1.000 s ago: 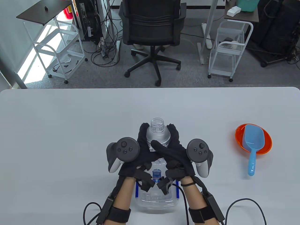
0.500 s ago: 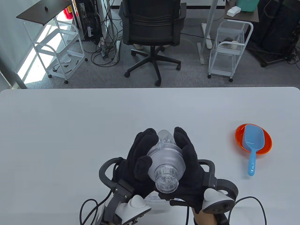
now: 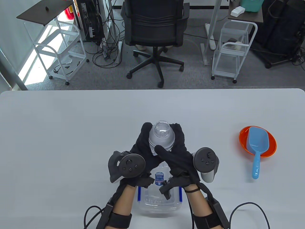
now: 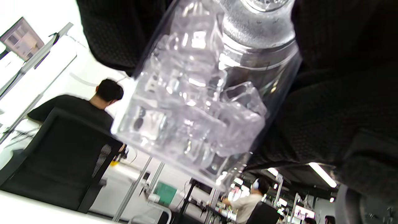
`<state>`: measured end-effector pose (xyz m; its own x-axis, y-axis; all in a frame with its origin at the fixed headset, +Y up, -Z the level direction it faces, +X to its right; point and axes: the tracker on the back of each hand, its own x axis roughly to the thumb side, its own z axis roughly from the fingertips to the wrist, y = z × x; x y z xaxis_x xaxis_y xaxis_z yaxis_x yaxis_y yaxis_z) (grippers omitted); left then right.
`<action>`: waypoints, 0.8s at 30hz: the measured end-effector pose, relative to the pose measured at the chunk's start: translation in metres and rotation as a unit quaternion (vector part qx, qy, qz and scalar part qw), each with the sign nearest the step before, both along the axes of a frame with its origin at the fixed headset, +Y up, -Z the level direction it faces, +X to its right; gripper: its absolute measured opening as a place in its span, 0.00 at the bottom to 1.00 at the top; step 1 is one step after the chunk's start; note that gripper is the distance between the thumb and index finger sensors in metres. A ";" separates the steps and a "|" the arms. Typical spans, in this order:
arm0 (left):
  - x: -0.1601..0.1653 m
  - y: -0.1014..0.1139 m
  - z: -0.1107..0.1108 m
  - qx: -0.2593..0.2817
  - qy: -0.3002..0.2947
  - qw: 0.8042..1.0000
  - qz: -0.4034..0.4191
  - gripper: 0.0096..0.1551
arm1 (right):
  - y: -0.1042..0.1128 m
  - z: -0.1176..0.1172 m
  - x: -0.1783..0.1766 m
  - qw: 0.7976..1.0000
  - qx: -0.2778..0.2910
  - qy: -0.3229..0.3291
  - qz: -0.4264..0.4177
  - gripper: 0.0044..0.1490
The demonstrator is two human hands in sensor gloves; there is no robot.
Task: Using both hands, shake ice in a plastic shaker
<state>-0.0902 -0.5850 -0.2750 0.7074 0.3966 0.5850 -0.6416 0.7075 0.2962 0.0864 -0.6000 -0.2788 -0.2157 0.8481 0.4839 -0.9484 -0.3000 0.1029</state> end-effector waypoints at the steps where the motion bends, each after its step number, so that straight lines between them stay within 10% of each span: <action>1: 0.000 0.003 0.003 0.010 0.002 1.000 0.001 0.71 | 0.004 0.003 -0.001 1.000 0.006 0.000 -0.002 0.70; 4: 0.000 0.000 0.003 0.039 0.034 0.999 -0.015 0.71 | 0.004 0.003 0.000 1.000 -0.006 -0.001 0.008 0.69; 8: 0.001 -0.038 -0.026 -0.151 -0.003 0.988 -0.017 0.71 | -0.048 -0.025 0.003 0.988 -0.151 0.036 -0.001 0.67; 11: 0.002 -0.045 -0.030 -0.182 -0.012 0.983 -0.013 0.71 | -0.063 -0.030 0.002 0.978 -0.192 0.056 -0.066 0.67; 16: 0.000 0.021 0.019 0.053 0.005 0.999 0.012 0.72 | 0.017 0.012 -0.004 0.998 0.052 0.023 0.007 0.67; 20: -0.001 0.061 0.074 0.283 0.093 0.954 -0.027 0.72 | 0.067 0.072 -0.008 0.956 0.293 -0.029 0.021 0.67; 24: -0.006 0.036 0.038 0.157 0.036 0.987 0.011 0.73 | 0.041 0.047 -0.013 0.968 0.218 -0.104 0.062 0.67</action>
